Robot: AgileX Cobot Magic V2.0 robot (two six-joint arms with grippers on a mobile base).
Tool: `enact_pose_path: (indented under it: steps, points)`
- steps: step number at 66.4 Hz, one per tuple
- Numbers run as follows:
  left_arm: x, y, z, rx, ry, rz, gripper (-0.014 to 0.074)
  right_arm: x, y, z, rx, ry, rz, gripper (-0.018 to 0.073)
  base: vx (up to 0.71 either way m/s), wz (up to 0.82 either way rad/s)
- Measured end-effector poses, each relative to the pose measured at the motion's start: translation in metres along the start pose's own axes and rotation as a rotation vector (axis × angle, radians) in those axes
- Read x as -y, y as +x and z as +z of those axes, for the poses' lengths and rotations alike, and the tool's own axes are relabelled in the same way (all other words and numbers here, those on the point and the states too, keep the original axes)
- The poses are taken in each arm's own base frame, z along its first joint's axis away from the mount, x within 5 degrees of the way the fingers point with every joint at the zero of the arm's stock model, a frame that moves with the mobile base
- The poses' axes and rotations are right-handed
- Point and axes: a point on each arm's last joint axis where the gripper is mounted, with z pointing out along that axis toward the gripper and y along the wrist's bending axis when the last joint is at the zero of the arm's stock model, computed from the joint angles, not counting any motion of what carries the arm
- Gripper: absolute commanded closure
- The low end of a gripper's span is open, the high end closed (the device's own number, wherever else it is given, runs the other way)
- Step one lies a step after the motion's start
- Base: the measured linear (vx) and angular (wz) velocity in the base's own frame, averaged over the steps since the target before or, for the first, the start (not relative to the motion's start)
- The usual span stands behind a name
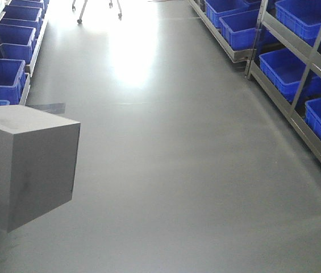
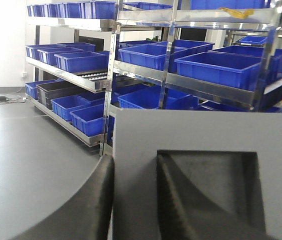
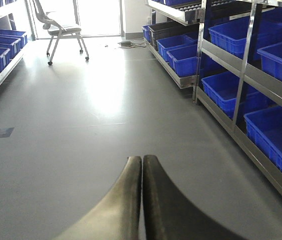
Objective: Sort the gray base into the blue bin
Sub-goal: 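Drive down the aisle between shelves of blue bins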
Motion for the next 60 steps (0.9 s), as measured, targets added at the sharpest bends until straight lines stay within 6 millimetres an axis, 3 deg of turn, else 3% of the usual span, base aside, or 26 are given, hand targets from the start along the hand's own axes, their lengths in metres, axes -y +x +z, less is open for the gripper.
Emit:
enact_pose_path:
  steps: [60]
  points:
    - [0.0000,0.0000,0.0000,0.000,0.000,0.000,0.0603,0.0000,0.0000,0.0000,0.000,0.000,0.000,0.0564,0.42,0.06]
